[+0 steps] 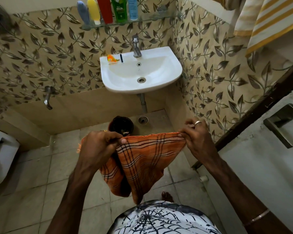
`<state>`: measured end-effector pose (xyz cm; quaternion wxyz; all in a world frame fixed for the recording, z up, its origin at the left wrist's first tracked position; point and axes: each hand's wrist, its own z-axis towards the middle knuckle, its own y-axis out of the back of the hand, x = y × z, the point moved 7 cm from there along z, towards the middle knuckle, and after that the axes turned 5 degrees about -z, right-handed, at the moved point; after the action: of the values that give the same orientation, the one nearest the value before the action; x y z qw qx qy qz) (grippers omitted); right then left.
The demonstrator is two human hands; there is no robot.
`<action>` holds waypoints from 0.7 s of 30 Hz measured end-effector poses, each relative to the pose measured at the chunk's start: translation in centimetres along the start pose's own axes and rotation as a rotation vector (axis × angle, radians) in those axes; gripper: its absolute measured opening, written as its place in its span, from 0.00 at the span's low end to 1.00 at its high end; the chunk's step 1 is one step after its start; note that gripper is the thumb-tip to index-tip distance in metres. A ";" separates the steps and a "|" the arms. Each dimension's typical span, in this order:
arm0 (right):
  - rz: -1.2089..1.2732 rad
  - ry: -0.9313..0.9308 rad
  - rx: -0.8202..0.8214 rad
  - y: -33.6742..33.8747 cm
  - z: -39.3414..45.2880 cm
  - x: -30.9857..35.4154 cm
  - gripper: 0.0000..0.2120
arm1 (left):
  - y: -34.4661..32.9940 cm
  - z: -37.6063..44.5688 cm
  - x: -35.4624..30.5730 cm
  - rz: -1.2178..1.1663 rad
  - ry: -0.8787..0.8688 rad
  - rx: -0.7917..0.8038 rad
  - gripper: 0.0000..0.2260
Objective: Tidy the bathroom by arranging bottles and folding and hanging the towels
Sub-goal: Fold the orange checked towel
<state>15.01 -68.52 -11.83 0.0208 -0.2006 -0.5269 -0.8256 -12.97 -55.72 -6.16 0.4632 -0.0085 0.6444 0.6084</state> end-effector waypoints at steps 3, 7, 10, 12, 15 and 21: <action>-0.044 0.044 -0.037 0.2 0.1 0.3 0.04 | -0.4 0.3 0.1 -0.006 0.023 0.016 0.09; -0.150 0.054 -0.040 0.9 0.2 0.0 0.04 | -0.5 0.5 0.2 0.008 0.037 0.006 0.08; -0.093 0.051 0.030 1.1 0.5 -0.5 0.03 | -0.7 1.0 0.4 -0.024 0.058 0.019 0.08; 0.043 -0.003 0.106 0.9 0.5 -0.6 0.05 | -0.9 1.5 0.5 -0.032 0.067 0.023 0.07; 0.252 -0.203 0.209 0.4 0.3 -1.7 0.10 | -1.2 2.5 0.3 -0.075 0.106 -0.052 0.07; 0.656 -0.331 0.488 -0.8 -0.5 -0.6 0.10 | 0.3 4.7 0.7 -0.153 0.332 -0.383 0.16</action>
<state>15.16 -68.66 -12.92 0.2442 -0.4759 -0.6112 -0.5833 -10.78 -51.60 -5.56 0.3857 -0.2446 0.5821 0.6727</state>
